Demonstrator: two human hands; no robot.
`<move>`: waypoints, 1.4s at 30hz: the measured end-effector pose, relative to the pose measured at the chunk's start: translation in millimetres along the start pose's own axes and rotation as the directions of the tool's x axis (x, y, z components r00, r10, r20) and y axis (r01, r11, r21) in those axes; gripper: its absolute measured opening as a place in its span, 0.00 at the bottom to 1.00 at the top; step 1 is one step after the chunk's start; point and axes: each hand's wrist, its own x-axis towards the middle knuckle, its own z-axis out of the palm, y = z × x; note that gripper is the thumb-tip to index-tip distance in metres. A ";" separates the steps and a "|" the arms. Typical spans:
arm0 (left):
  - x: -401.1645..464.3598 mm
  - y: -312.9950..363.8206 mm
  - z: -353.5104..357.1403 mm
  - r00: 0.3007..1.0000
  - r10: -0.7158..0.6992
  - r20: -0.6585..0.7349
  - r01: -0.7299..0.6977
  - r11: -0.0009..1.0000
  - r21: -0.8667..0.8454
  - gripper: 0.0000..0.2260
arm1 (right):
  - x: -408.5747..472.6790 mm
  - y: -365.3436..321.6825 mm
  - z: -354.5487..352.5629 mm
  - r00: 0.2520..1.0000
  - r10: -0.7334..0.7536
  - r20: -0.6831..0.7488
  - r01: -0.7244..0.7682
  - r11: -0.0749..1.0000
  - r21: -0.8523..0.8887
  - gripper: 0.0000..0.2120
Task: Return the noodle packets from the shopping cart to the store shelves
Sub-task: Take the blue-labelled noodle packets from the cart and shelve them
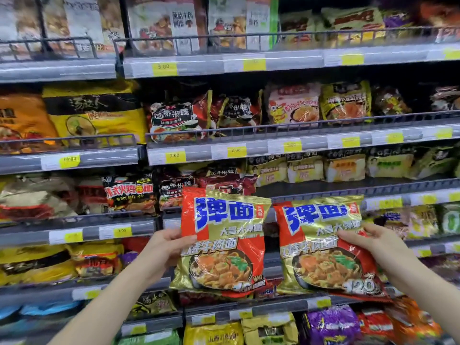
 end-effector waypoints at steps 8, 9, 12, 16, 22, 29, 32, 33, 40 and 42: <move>53.4 -107.8 3.0 0.996 0.056 -0.065 -0.058 0.998 -0.023 0.31 | 80.7 94.1 25.3 0.990 0.039 0.137 -0.036 0.999 -0.024 0.34; 59.8 -124.9 3.5 0.994 0.073 -0.086 -0.076 0.997 -0.033 0.29 | 89.1 109.8 29.7 0.989 0.035 0.144 -0.034 0.999 -0.006 0.31; 78.3 -171.1 3.8 0.986 0.109 -0.126 -0.117 0.991 -0.062 0.23 | 120.4 156.5 44.9 0.984 0.032 0.175 -0.041 0.998 0.048 0.36; 105.0 -220.8 5.7 0.972 0.205 -0.114 -0.213 0.975 -0.062 0.32 | 163.2 213.3 64.5 0.971 -0.002 0.237 -0.022 0.995 0.098 0.46; 143.1 -280.9 9.4 0.952 0.274 -0.133 -0.282 0.959 -0.042 0.31 | 202.0 271.6 79.6 0.950 -0.143 0.277 0.093 0.978 0.184 0.24; 158.4 -304.6 10.0 0.920 0.366 -0.141 -0.369 0.929 0.003 0.28 | 204.6 288.3 78.5 0.929 -0.295 0.224 0.262 0.951 0.162 0.18; 159.9 -300.1 5.4 0.902 0.387 -0.192 -0.399 0.917 -0.024 0.22 | 211.4 267.4 81.2 0.931 -0.333 0.150 0.303 0.934 0.191 0.16; 161.3 -298.9 2.4 0.896 0.395 -0.202 -0.407 0.913 -0.021 0.23 | 216.4 258.4 83.3 0.931 -0.343 0.124 0.313 0.926 0.209 0.13; 160.1 -295.0 -8.3 0.877 0.445 -0.181 -0.449 0.893 0.017 0.14 | 261.0 214.7 113.0 0.827 -0.553 -0.101 0.561 0.823 0.084 0.13; 158.8 -295.4 -8.2 0.873 0.448 -0.194 -0.453 0.891 0.021 0.14 | 273.1 214.8 124.3 0.804 -0.578 -0.141 0.574 0.816 -0.068 0.22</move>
